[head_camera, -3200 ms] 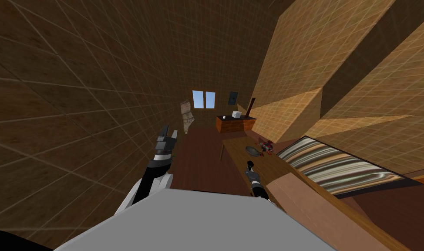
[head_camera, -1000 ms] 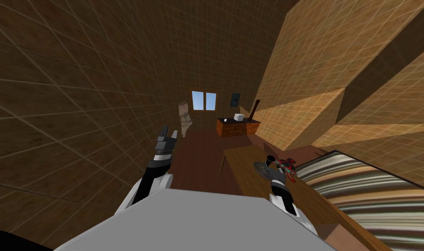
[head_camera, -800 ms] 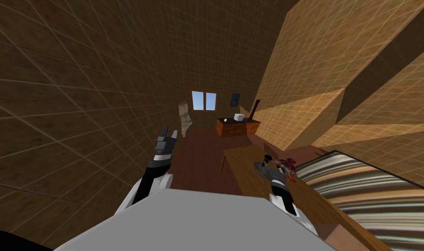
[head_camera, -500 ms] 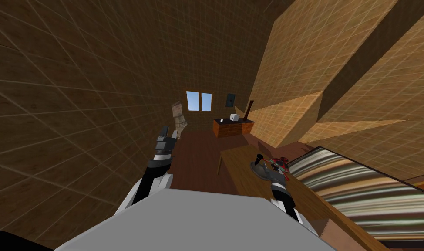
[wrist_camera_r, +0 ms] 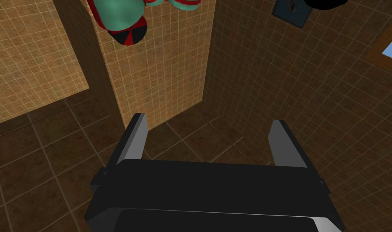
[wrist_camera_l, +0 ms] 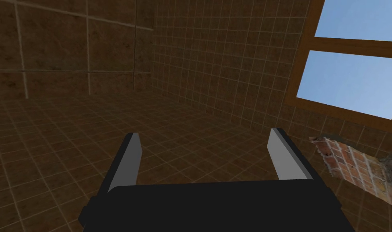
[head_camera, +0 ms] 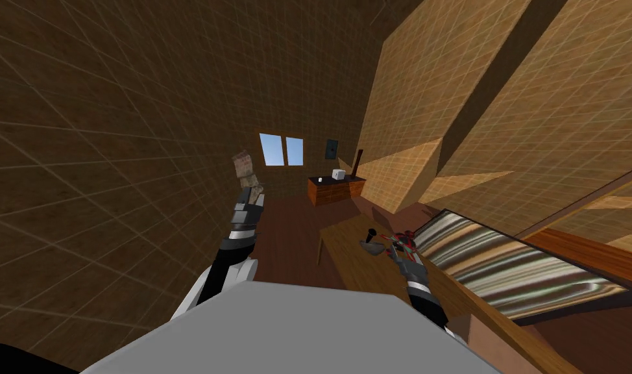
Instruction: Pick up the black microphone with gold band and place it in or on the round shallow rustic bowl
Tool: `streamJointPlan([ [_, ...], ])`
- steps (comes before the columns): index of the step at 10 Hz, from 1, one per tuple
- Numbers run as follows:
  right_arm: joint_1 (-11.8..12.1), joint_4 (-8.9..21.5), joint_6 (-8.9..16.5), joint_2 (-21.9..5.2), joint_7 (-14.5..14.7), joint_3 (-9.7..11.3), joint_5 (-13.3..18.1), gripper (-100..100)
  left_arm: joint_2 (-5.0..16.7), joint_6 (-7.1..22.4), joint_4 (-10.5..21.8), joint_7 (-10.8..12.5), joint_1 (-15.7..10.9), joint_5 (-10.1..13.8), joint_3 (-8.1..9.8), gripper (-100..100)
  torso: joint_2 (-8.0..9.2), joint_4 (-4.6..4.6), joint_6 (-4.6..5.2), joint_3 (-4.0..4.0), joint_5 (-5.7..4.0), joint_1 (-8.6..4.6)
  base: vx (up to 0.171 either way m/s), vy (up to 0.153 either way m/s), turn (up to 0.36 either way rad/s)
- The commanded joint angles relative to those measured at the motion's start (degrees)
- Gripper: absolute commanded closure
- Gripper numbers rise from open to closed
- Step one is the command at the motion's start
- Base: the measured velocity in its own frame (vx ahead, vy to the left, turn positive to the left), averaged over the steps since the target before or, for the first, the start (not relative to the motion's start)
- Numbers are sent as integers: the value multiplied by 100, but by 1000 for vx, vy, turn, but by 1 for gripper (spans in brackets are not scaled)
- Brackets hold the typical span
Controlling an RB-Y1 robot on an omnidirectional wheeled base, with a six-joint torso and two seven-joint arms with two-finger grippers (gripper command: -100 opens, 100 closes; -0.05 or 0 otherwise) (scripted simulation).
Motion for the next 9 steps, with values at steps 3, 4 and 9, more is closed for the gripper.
streamJointPlan([
  [3,422,-461,-319,206,-579,-55,558,-100,0,0,0,0,1,0,0,0,-1,1,3,1,-1,-3,152,-11,-204],
  [4,422,-572,-319,206,-623,-55,639,-100,0,0,0,0,0,0,0,0,-4,-1,2,-3,-1,-2,83,-4,-81],
  [9,1202,-1523,-792,630,-1447,-139,1489,-100,0,0,0,0,0,0,1,0,7,2,3,5,-1,-4,157,-8,-258],
])
